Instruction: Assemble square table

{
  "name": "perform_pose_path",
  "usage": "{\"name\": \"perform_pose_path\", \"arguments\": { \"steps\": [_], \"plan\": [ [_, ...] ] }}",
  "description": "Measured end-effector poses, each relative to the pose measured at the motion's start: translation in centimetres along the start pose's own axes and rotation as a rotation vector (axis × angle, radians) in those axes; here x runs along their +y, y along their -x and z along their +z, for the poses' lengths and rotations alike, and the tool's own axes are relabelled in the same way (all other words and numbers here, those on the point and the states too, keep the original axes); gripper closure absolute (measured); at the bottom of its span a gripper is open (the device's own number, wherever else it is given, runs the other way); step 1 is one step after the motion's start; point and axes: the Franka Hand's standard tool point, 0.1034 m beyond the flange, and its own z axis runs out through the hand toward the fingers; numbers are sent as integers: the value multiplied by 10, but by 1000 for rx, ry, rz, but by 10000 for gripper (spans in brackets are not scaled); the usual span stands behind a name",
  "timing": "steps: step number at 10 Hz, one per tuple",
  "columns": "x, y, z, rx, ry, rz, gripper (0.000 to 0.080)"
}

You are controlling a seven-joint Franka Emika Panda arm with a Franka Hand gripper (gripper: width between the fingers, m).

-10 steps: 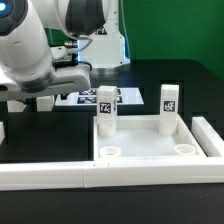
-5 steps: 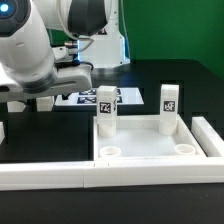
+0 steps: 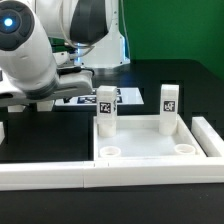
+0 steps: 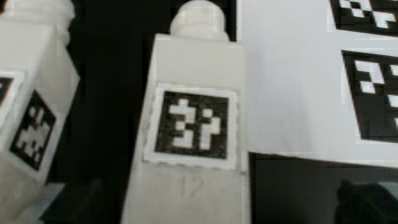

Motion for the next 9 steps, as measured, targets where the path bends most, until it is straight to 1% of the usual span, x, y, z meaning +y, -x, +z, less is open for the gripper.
{"name": "perform_pose_path", "arguments": {
  "steps": [1, 3, 9],
  "plan": [
    [0, 0, 0, 0, 1, -3, 162],
    [-2, -1, 0, 0, 3, -10, 513],
    [-4, -1, -1, -1, 7, -16, 510]
  ]
}}
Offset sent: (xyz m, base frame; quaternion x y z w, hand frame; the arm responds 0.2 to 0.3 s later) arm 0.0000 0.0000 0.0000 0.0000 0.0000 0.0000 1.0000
